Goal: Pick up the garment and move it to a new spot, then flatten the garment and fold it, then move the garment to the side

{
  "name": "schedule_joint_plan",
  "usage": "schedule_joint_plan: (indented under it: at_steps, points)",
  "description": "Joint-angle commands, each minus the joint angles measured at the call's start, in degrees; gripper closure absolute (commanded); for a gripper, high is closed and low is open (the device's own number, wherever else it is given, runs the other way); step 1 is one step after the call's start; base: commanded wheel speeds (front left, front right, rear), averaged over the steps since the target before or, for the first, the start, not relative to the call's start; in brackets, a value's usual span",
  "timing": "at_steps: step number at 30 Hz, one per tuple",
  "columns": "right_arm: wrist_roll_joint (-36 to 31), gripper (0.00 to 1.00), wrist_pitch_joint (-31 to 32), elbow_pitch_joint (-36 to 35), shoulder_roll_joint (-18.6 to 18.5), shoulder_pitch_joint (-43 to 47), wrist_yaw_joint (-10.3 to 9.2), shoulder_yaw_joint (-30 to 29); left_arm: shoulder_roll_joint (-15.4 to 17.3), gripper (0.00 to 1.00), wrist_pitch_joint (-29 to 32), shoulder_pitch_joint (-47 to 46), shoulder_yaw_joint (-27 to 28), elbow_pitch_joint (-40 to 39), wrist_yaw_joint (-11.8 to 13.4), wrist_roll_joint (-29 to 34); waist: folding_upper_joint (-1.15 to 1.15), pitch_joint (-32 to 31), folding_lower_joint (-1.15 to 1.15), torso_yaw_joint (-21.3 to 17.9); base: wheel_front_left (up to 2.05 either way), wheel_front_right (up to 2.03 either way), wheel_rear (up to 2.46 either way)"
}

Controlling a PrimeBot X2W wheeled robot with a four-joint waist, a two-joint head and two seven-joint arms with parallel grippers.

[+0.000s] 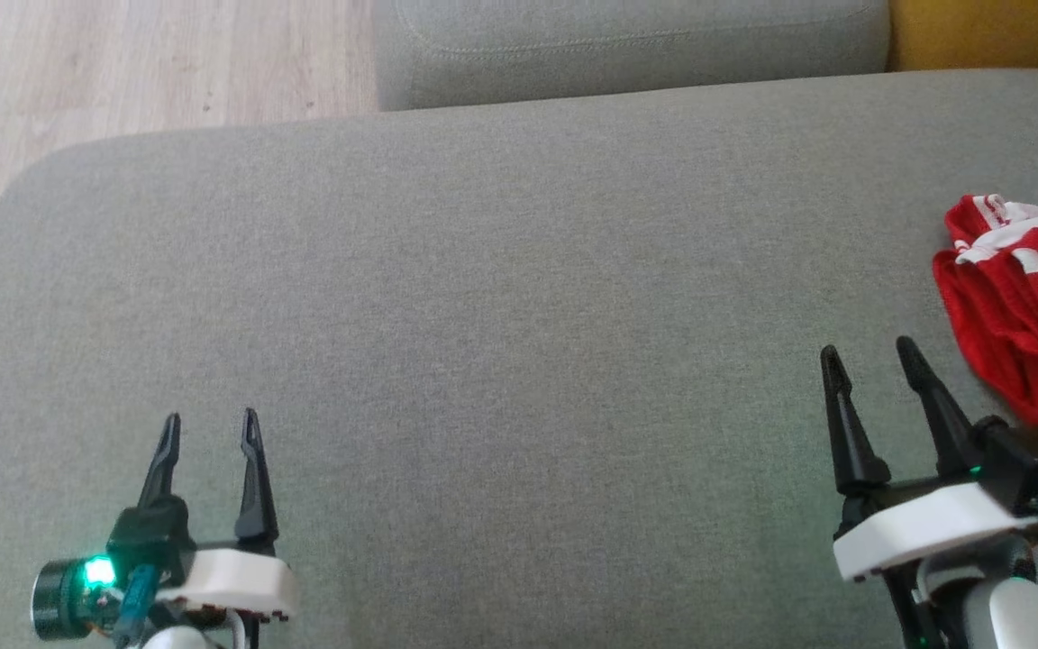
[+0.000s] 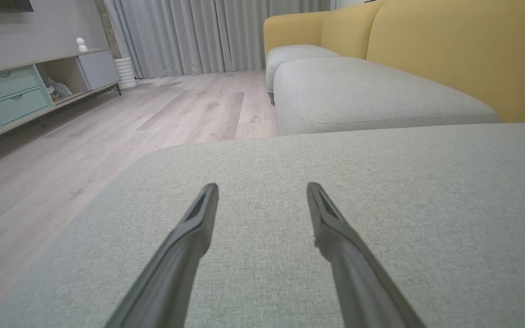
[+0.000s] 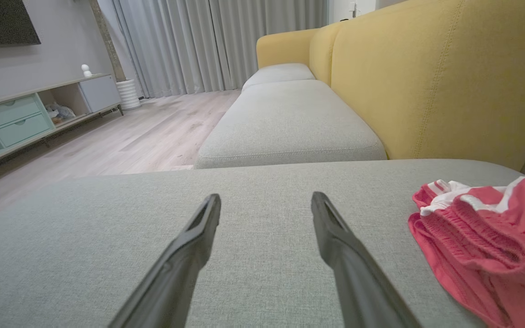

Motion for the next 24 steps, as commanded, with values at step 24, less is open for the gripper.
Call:
schedule_joint_plan:
  at_steps: [24]
  points:
    - [0.4,0.00,0.8,-3.8,-0.1,0.1,-0.04,2.5,2.3,0.00,1.8,0.0,0.6,-3.4,1.1,-0.9,0.00,-1.5,0.01,-0.3,0.00,0.00,0.00]
